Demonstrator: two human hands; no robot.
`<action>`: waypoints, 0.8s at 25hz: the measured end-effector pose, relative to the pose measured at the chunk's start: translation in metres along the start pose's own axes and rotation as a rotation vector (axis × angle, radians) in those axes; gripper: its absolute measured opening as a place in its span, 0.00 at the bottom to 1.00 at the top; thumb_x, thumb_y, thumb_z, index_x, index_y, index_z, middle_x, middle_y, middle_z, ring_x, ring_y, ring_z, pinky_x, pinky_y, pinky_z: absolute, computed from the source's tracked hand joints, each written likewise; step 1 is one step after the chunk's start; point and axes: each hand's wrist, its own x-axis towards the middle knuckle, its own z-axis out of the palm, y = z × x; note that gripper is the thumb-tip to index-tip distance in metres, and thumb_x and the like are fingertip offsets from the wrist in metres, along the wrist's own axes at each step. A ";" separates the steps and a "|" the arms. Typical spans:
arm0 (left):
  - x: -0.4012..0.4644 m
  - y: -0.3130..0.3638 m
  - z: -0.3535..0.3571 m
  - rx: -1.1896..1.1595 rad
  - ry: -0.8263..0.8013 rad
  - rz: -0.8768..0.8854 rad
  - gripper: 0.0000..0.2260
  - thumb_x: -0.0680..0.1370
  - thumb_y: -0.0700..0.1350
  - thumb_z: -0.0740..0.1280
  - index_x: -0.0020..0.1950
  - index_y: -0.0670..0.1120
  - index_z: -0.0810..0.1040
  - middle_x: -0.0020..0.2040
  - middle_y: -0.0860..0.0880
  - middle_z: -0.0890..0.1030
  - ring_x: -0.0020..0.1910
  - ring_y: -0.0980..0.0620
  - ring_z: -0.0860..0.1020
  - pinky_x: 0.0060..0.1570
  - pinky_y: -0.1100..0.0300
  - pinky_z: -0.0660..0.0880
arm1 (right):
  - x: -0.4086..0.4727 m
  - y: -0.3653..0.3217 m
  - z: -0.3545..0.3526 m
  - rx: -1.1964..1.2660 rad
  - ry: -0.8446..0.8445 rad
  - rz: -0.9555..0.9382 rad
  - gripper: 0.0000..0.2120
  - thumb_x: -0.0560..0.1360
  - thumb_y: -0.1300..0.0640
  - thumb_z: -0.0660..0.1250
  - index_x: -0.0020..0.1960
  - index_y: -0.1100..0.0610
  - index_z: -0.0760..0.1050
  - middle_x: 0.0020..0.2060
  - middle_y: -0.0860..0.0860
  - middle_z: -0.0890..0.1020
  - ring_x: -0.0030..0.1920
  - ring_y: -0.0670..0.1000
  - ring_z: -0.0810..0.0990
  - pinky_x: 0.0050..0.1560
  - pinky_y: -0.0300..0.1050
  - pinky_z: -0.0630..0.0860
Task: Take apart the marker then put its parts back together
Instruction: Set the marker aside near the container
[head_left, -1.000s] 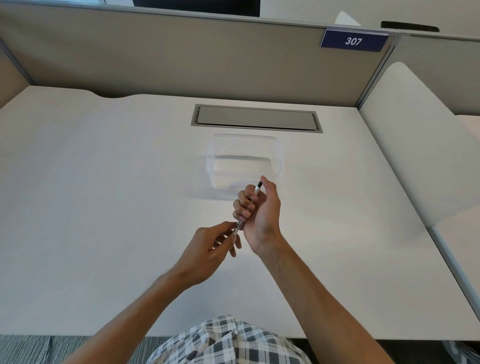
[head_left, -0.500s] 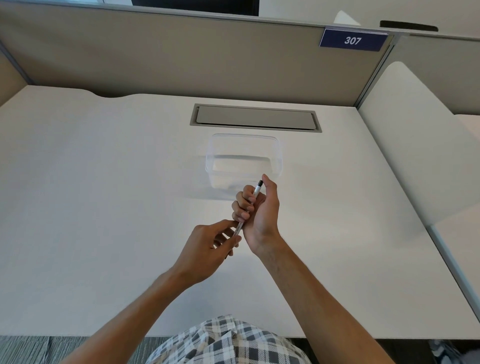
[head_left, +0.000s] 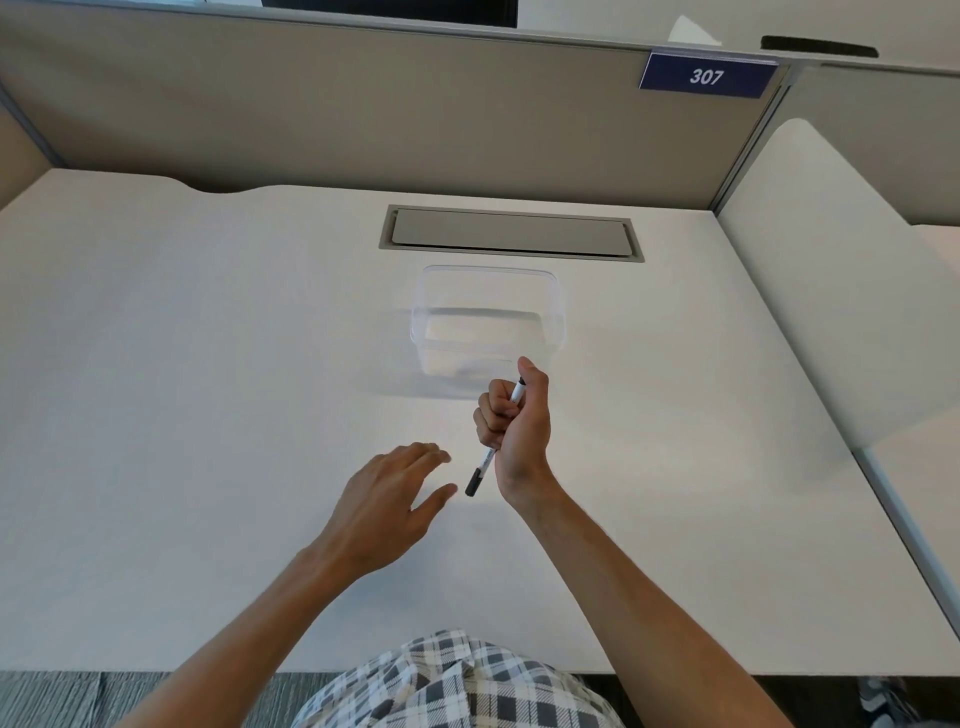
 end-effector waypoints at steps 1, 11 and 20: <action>-0.002 -0.008 0.003 0.033 0.011 -0.014 0.17 0.79 0.54 0.63 0.64 0.48 0.76 0.63 0.51 0.79 0.59 0.49 0.78 0.57 0.57 0.72 | 0.001 0.003 -0.001 -0.041 0.003 -0.034 0.21 0.76 0.44 0.54 0.28 0.52 0.53 0.21 0.44 0.56 0.24 0.46 0.51 0.27 0.42 0.49; -0.004 -0.063 0.029 0.224 -0.052 -0.259 0.41 0.75 0.69 0.35 0.77 0.45 0.59 0.79 0.46 0.57 0.78 0.46 0.54 0.75 0.45 0.50 | 0.019 0.023 -0.012 -0.341 0.051 -0.264 0.20 0.72 0.41 0.53 0.30 0.49 0.50 0.26 0.49 0.53 0.28 0.48 0.50 0.30 0.43 0.48; -0.009 -0.075 0.045 0.141 -0.025 -0.285 0.33 0.77 0.67 0.43 0.79 0.52 0.52 0.80 0.52 0.50 0.78 0.55 0.45 0.76 0.50 0.43 | 0.025 0.036 -0.012 -0.385 0.103 -0.305 0.20 0.75 0.40 0.51 0.27 0.46 0.51 0.26 0.51 0.53 0.28 0.48 0.51 0.31 0.44 0.48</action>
